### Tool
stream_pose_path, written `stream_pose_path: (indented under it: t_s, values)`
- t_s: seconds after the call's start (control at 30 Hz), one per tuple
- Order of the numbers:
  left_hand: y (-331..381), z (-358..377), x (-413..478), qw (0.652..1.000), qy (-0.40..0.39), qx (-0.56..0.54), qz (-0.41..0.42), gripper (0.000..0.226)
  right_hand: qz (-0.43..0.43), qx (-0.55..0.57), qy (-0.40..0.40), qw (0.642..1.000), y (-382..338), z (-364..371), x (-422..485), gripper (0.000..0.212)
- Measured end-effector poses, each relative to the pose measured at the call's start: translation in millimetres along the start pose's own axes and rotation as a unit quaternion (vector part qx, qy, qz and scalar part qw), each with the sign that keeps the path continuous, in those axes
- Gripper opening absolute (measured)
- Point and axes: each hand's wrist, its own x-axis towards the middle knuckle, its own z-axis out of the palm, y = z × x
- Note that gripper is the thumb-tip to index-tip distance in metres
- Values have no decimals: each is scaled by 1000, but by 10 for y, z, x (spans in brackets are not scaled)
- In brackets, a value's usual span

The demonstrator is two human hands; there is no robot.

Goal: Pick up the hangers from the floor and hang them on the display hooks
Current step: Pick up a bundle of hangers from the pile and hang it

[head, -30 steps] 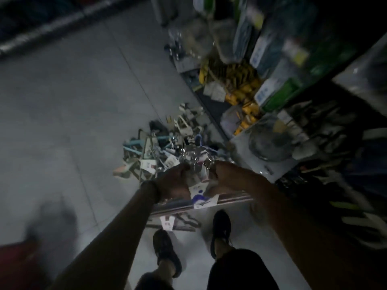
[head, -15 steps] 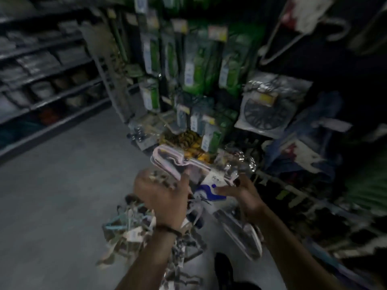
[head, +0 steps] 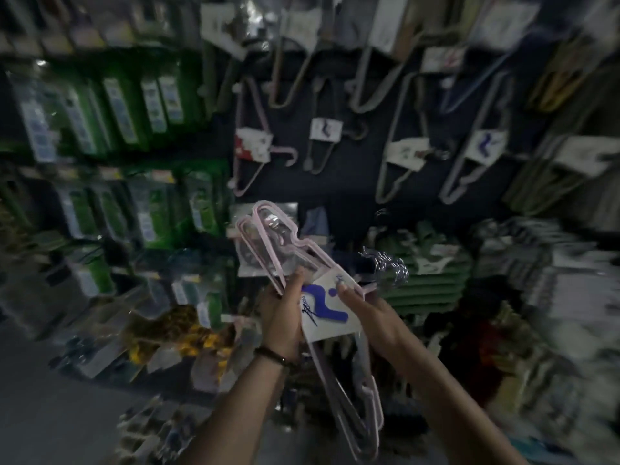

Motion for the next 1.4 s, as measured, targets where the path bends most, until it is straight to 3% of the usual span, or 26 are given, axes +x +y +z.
stream_pose_path:
  t_s: [0.03,0.1,0.2,0.27,0.3,0.37,0.43,0.5,0.63,0.73,0.83,1.0,1.07,1.17,1.23,1.33,1.4]
  values:
    - [19,267,-44,1000,4,-1,10,25,-17,-107,17,994,-86,-268,-79,72]
    - [15,777,-81,999,8,10,50,24,-22,-309,69,948,-262,-829,-238,80]
    - [-10,1530,-148,992,-47,53,109,42,-12,-439,150,886,-497,-1625,-397,74]
    - [-62,2002,-186,987,-74,65,130,28,-62,-510,206,833,-665,-2082,-425,67]
    - [-80,2216,-207,985,-79,62,137,27,-95,-514,246,816,-752,-2285,-414,58]
    - [-107,2600,-259,982,-88,70,148,60,-162,-490,304,801,-932,-2626,-354,41]
    - [-90,2898,-312,980,-95,78,154,90,-184,-497,297,794,-1055,-2838,-217,34]
    - [-99,3119,-306,979,-107,81,153,94,-165,-511,258,803,-1086,-3023,-35,35]
    - [-101,3454,-115,964,-157,118,180,87,-166,-472,227,835,-1084,-3320,201,17]
    - [-44,3640,148,950,-206,110,210,78,-181,-475,254,823,-1100,-3452,377,14]
    - [95,3807,438,929,-246,117,249,56,-153,-483,275,817,-1125,-3550,593,26]
    - [397,3995,878,898,-235,201,314,38,-97,-536,326,773,-1169,-3947,864,39]
    - [457,4029,1094,873,-229,248,351,39,-73,-545,348,759,-1186,-4134,968,41]
    - [499,4039,1405,802,-230,322,448,19,-41,-567,357,741,-1163,-4320,1127,41]
    - [523,4062,1560,768,-243,340,485,17,-17,-587,344,733,-1149,-4382,1264,44]
    - [591,4143,1703,743,-245,355,512,33,-5,-609,331,721,-1182,-4458,1496,51]
    - [626,4215,1750,736,-265,360,509,29,-22,-610,332,719,-1235,-4539,1637,54]
